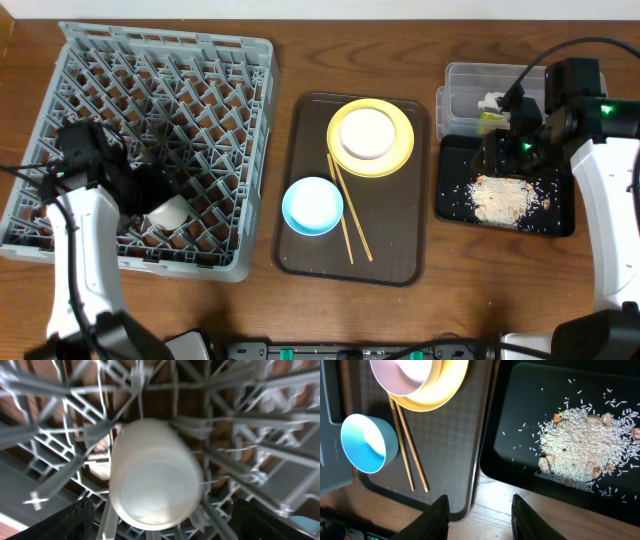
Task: Sort waste into correct bins and load items into the dishwasher
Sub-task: 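Reach the left gripper to the light-blue bowl and grasp its rim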
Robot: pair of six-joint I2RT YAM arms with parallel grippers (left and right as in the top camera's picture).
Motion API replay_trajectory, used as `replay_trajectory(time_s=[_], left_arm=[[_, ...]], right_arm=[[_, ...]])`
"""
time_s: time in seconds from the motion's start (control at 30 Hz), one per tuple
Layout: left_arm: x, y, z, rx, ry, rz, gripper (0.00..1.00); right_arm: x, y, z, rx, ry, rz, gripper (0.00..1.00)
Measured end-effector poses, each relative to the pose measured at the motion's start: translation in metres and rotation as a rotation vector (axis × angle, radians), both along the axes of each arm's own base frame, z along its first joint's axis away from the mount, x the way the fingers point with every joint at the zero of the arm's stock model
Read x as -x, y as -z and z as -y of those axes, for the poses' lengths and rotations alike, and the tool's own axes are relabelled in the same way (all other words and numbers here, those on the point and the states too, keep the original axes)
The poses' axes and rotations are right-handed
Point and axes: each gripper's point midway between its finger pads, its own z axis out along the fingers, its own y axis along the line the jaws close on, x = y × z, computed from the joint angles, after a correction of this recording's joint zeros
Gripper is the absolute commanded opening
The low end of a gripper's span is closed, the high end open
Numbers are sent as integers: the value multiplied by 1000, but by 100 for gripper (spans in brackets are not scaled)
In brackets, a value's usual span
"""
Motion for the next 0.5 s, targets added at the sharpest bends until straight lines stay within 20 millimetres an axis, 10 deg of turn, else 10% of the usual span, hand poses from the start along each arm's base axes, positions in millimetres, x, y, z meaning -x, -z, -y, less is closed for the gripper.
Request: replay_trajectory(time_s=[0.2, 0.5], left_arm=[[11, -44, 23, -34, 52, 97, 90], [0, -72, 126, 2, 365, 228, 90]], right_arm=[[0, 0, 0, 1, -2, 0, 44], [2, 0, 0, 0, -3, -6, 52]])
